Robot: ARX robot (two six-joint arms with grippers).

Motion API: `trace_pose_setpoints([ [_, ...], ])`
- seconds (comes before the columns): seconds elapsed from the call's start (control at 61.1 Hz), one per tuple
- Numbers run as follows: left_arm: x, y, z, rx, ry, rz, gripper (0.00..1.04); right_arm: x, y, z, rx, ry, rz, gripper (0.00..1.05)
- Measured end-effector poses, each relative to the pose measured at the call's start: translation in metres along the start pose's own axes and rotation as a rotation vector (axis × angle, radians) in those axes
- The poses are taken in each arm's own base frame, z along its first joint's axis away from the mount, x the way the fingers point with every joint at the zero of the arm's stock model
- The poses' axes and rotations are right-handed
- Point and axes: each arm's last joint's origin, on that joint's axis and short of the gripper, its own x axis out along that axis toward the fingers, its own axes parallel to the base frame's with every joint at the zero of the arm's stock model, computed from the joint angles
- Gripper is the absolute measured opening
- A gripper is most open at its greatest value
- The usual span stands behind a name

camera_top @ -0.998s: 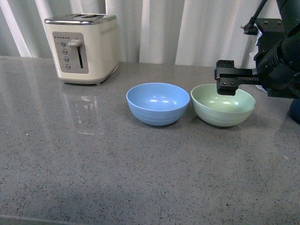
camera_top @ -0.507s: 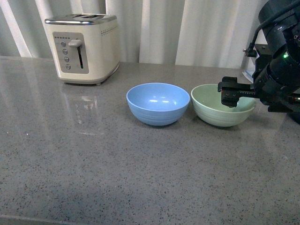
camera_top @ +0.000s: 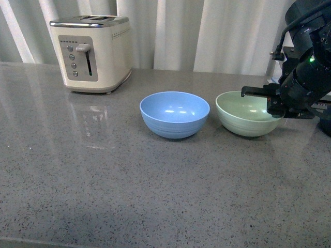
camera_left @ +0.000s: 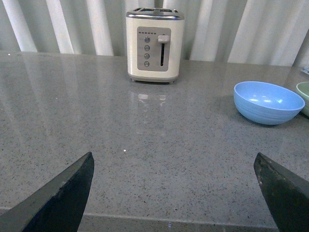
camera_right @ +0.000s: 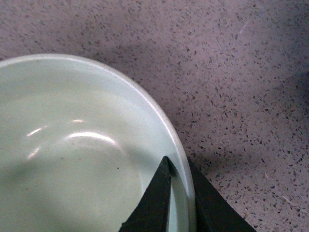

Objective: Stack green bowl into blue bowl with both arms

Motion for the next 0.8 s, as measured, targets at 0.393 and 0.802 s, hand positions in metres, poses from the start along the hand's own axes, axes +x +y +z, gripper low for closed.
trace_pose_setpoints([
  [0.393,0.000,0.000,0.000,0.000,0.000,0.000,0.98,-0.044,-0.010,0.013,-0.017,-0.134,-0.018,0.02],
  [0.802,0.000,0.000,0.000,0.000,0.000,0.000,0.98,-0.132,0.074,0.001,-0.112,-0.373,0.278,0.02],
])
